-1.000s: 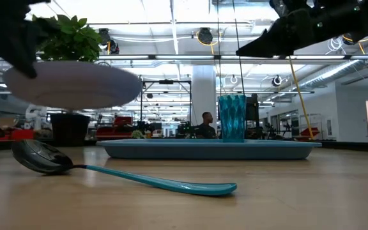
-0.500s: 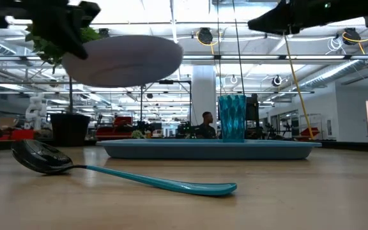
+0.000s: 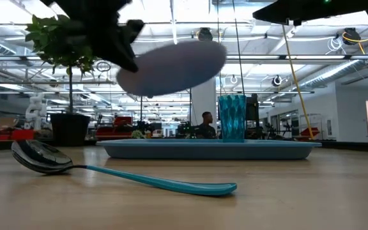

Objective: Pick and place plate/cup/fork/spoon on tray
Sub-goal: Put the purple plate on the blue serving tray to the bottom right of the blue glass

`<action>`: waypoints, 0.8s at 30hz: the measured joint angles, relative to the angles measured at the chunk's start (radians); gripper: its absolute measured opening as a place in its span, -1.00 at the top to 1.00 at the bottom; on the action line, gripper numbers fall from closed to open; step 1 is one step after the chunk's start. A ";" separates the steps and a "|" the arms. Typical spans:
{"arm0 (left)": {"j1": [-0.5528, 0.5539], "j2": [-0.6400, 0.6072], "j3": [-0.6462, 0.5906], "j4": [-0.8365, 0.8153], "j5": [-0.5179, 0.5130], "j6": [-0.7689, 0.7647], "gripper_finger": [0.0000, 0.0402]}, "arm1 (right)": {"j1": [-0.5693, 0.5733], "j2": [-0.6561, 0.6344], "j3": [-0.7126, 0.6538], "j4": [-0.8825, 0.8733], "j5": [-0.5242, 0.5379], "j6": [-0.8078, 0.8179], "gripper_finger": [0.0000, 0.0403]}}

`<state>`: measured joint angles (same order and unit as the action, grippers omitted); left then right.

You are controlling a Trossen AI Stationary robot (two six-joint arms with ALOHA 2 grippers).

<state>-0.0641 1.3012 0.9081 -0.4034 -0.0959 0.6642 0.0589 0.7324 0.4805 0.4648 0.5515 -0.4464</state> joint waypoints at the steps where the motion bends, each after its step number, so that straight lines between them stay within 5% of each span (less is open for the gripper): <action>1: 0.013 0.024 0.000 0.017 0.011 0.016 0.96 | 0.000 -0.001 0.000 0.008 0.002 -0.008 0.13; 13: 0.128 0.300 0.000 0.273 0.136 0.103 0.96 | 0.000 -0.005 0.000 -0.002 0.003 -0.002 0.13; 24: 0.185 0.454 -0.001 0.399 0.140 0.137 0.96 | 0.000 -0.005 0.000 -0.005 0.002 0.013 0.13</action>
<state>0.1209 1.7554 0.9070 -0.0039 0.0444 0.8013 0.0589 0.7269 0.4805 0.4595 0.5537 -0.4331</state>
